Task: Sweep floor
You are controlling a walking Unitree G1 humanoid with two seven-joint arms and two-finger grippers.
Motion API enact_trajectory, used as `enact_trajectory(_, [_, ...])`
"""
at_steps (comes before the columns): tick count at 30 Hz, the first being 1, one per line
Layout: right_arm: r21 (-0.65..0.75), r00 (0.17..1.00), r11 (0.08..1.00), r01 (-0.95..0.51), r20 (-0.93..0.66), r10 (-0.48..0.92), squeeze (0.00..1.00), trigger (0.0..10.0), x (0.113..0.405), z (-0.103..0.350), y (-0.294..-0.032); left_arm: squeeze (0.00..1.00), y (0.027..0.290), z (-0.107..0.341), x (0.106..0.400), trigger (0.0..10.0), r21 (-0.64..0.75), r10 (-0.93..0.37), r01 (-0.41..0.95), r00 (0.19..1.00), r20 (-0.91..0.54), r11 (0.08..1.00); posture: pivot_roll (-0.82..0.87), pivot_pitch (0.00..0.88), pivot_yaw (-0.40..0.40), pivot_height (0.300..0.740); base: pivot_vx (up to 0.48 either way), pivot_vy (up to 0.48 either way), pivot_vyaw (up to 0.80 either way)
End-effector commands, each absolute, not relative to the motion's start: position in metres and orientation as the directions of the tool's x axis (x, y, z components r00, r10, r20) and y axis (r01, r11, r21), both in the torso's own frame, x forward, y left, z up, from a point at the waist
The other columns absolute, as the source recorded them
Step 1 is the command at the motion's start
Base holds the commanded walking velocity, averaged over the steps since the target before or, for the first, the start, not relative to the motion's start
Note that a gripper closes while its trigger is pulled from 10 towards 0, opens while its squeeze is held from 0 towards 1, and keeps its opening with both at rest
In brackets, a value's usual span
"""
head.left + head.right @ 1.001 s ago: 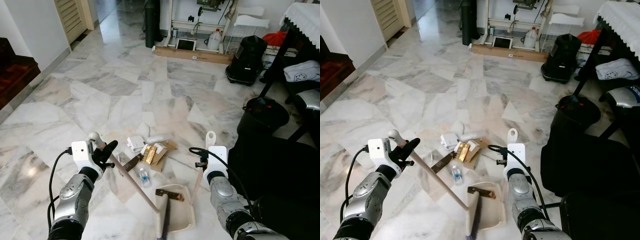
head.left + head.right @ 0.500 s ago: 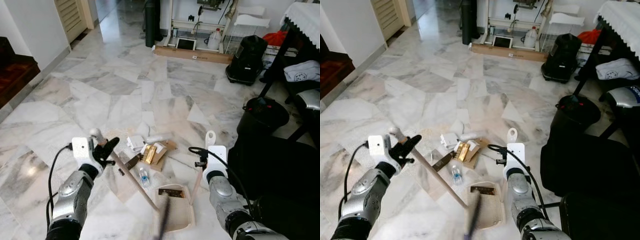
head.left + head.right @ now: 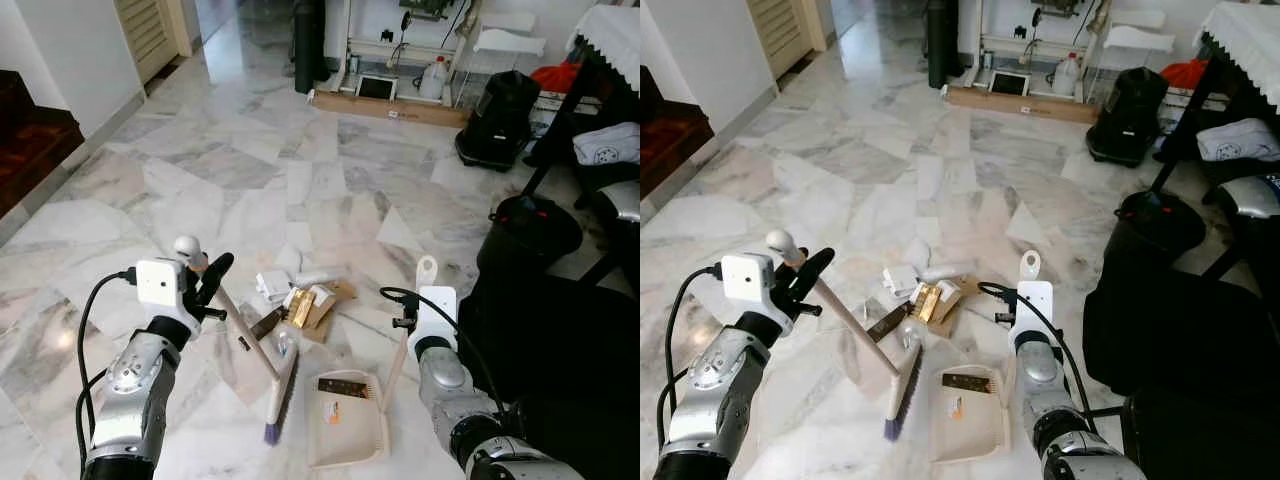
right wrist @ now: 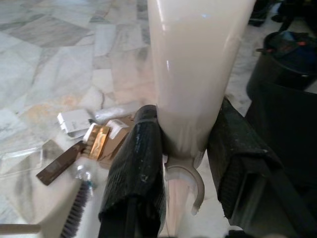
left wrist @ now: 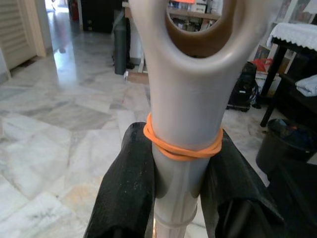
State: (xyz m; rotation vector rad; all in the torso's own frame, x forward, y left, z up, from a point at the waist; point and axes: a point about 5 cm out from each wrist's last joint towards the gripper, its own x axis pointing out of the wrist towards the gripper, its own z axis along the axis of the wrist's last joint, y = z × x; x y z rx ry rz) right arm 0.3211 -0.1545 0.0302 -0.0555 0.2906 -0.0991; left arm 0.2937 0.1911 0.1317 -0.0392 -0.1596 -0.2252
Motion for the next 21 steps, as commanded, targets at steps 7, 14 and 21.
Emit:
enact_trajectory(7, [-0.025, 0.973, 0.985, 0.173, -0.153, -0.174, 0.00, 10.0, 0.336, 0.056, -0.168, 0.00, 0.190, 0.146, 0.292, 10.0, 0.142, -0.179, 0.147, 0.954, 0.242, 0.979, 0.12, 0.014, -0.071, 0.740, 0.000, 0.000, 0.00])
enact_trajectory(14, [0.044, 0.973, 0.976, 0.211, -0.105, -0.206, 0.00, 10.0, 0.336, 0.062, -0.171, 0.00, 0.188, 0.138, 0.292, 10.0, 0.172, -0.112, 0.071, 0.963, 0.243, 0.983, 0.10, 0.004, -0.072, 0.740, 0.000, 0.000, 0.00])
enact_trajectory(21, [0.108, 0.973, 0.968, 0.227, 0.012, -0.230, 0.00, 10.0, 0.335, 0.076, -0.173, 0.00, 0.190, 0.134, 0.292, 10.0, 0.181, -0.068, 0.021, 0.964, 0.257, 0.983, 0.10, 0.000, -0.067, 0.740, 0.000, 0.000, 0.00])
